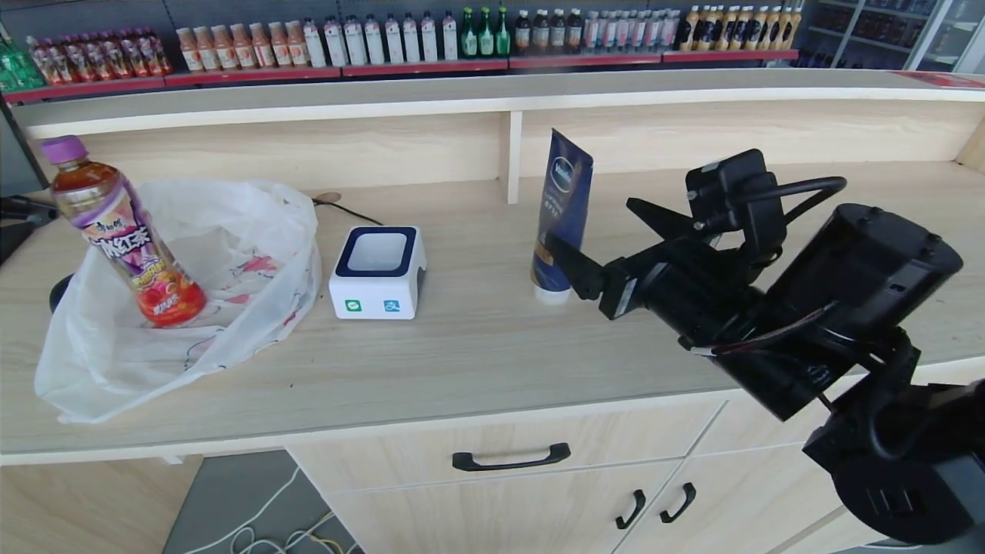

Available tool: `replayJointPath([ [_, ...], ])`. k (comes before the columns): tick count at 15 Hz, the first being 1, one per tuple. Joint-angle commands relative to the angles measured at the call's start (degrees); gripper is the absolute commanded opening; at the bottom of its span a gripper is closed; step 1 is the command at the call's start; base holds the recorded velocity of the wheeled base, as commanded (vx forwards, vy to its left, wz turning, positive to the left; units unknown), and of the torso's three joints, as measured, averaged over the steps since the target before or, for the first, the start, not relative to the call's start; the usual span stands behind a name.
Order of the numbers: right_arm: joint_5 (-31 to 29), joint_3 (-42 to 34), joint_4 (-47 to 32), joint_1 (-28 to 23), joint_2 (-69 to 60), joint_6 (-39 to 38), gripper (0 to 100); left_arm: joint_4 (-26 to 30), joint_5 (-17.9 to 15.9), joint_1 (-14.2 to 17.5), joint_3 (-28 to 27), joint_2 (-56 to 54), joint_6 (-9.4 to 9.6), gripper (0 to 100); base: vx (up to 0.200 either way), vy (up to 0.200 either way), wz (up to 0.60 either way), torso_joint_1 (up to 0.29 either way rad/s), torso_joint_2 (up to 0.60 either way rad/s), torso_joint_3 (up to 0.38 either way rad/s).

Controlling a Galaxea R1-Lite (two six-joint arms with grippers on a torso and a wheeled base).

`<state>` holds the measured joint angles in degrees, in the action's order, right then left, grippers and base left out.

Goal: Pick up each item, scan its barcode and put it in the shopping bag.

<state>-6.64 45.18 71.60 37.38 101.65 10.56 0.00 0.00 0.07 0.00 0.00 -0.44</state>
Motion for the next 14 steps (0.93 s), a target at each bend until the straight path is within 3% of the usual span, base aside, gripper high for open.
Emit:
replayJointPath([
  [1, -1.4, 3.0, 0.0, -0.1, 4.7, -0.1, 100, 0.0, 0.0, 0.0, 0.0, 0.0, -0.09, 100, 0.0, 0.0, 0.0, 0.0, 0.0, 0.0],
  [5, -3.1, 9.8, 0.0, -0.2, 9.2, 0.0, 100, 0.0, 0.0, 0.0, 0.0, 0.0, 0.0, 100, 0.0, 0.0, 0.0, 0.0, 0.0, 0.0],
  [14, -7.7, 10.4, 0.2, -0.8, 10.5, -0.2, 100, 0.0, 0.0, 0.0, 0.0, 0.0, -0.09, 100, 0.0, 0.0, 0.0, 0.0, 0.0, 0.0],
])
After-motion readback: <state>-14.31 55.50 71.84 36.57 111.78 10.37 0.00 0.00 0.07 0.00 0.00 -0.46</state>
